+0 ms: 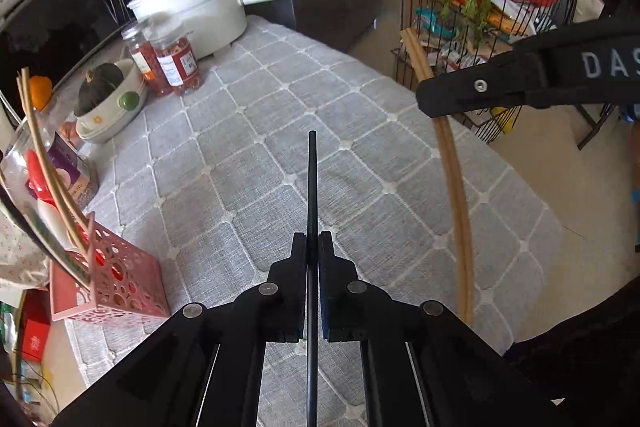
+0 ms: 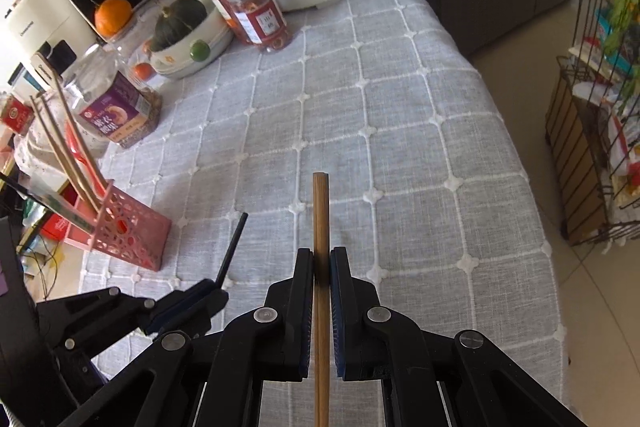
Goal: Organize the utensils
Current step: 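Carry both held chopsticks up over the pink basket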
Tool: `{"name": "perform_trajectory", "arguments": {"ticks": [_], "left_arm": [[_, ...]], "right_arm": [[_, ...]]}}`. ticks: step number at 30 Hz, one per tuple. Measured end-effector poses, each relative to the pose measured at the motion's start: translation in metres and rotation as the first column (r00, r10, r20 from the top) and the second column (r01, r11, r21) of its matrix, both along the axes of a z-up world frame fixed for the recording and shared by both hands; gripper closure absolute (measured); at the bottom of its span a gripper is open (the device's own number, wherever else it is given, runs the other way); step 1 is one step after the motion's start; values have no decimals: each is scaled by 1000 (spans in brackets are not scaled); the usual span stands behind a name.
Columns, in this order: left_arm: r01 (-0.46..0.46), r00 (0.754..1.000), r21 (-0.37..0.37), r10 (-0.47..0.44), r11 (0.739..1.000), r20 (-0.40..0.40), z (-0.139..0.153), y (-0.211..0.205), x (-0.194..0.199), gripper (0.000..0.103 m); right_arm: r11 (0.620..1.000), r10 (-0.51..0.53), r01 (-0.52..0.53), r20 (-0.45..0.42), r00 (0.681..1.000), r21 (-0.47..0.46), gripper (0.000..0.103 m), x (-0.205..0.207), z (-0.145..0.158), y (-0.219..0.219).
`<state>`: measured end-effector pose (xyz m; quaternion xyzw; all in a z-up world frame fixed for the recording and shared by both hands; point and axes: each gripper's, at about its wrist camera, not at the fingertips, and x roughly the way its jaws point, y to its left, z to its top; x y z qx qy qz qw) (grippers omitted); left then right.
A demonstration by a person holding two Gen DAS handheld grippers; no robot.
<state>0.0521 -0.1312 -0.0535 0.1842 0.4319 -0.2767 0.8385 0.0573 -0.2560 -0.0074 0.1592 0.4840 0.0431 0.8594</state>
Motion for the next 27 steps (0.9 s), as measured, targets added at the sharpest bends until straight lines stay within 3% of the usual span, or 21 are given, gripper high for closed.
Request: {"name": "perform_trajectory", "arguments": {"ticks": [8,14,21,27], "left_arm": [[-8,991,-198,34,980,127,68,49,-31,98],[-72,968,-369,154,927,197,113,100,-30,98],[-113,920,-511,284,852,270,163,153,-29,98],[-161,867,-553,384,818,316,188,192,-27,98]], "right_arm": [[998,41,-29,197,980,-61,98,-24,56,33],[997,68,-51,294,953,-63,99,-28,85,48],[997,79,-82,398,914,-9,99,-30,121,61],[990,79,-125,464,882,70,99,-32,140,72]]}}
